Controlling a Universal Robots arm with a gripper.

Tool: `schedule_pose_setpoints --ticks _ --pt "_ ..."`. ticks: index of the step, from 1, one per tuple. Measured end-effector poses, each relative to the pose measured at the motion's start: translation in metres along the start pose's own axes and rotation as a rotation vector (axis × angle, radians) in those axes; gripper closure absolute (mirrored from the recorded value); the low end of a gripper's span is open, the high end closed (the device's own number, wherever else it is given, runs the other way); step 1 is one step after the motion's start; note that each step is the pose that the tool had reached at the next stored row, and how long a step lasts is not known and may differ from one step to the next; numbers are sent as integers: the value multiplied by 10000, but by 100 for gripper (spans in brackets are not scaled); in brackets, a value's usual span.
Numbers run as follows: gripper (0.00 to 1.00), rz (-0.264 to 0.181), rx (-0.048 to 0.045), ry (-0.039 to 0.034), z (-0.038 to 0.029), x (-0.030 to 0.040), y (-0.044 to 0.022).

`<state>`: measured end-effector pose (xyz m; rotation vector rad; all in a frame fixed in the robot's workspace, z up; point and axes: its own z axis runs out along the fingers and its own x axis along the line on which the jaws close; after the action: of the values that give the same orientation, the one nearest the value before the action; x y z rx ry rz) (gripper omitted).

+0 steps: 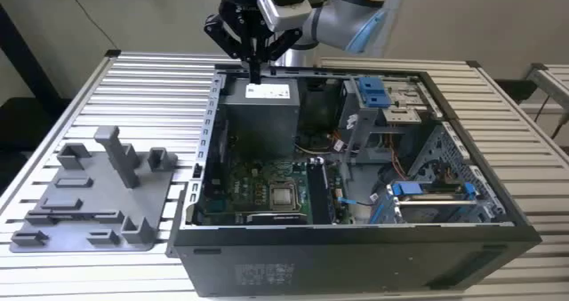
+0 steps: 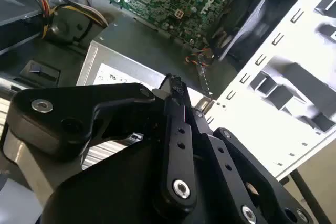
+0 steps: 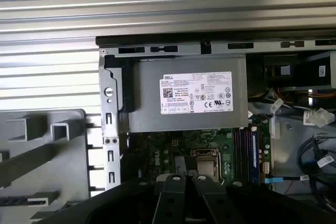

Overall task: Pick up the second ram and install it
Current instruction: 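Reach for the second ram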

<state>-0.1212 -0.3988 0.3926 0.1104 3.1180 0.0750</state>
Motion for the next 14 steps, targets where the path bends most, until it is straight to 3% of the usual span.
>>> schedule_pose_setpoints --ticks 14 --pt "89 0 1 0 0 0 0"
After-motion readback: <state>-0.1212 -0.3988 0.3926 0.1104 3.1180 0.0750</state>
